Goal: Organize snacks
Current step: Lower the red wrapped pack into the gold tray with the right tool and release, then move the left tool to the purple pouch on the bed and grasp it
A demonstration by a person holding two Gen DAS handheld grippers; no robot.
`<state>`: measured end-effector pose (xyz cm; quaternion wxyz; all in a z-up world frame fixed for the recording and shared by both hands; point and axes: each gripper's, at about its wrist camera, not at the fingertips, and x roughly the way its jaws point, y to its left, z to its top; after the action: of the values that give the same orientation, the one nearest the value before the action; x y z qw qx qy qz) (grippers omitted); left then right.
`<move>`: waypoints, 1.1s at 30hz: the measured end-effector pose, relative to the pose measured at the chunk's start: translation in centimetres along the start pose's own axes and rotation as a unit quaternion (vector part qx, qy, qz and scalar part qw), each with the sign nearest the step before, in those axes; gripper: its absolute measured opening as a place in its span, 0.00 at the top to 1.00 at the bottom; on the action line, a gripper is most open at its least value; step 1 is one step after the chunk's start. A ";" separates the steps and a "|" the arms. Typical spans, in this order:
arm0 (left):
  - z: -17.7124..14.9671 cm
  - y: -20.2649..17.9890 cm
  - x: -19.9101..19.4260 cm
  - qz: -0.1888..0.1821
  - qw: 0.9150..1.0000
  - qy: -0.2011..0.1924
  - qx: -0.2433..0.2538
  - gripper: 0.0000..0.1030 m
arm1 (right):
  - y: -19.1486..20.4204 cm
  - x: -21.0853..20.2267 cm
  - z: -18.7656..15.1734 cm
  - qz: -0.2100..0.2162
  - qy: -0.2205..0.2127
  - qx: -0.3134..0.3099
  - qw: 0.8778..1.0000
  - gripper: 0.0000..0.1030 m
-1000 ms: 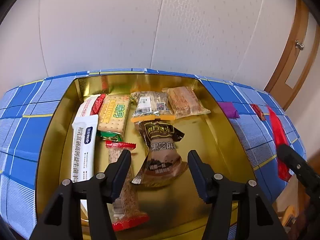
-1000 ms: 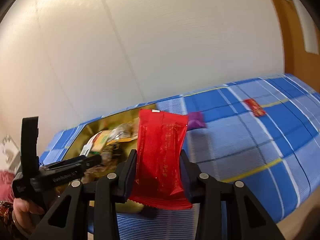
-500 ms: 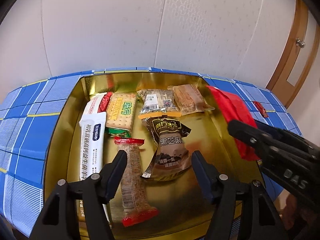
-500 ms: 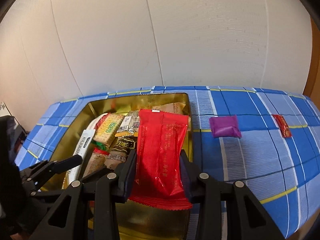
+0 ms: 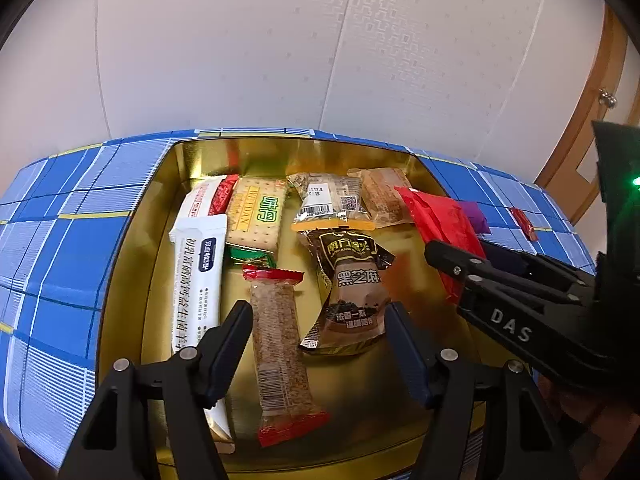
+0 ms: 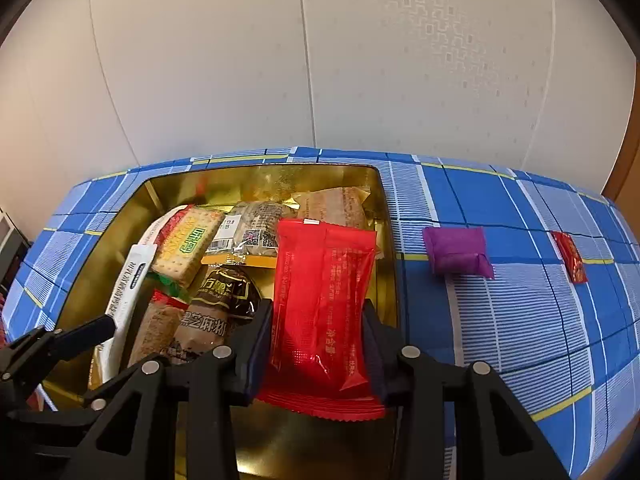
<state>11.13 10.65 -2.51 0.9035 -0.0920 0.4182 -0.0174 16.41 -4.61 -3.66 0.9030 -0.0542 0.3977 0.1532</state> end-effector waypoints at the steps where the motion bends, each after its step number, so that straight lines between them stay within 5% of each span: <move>1: 0.0 0.0 0.0 0.000 1.000 0.000 -0.001 0.33 | 0.0 0.2 0.0 -0.004 0.003 0.000 1.000 0.58; 14: -0.5 -0.7 0.4 -0.001 1.000 0.013 0.003 0.33 | -2.9 -3.2 -1.1 0.027 -0.059 0.051 0.997 0.55; 33: -1.4 -4.2 0.3 -0.017 0.999 0.018 0.045 0.28 | -11.6 -4.5 -6.7 -0.026 -0.051 0.140 0.988 0.55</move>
<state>10.52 6.25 -2.86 0.8987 -0.0583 0.4315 -0.0527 12.59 -18.14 -5.21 0.9246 0.0705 0.3668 0.0747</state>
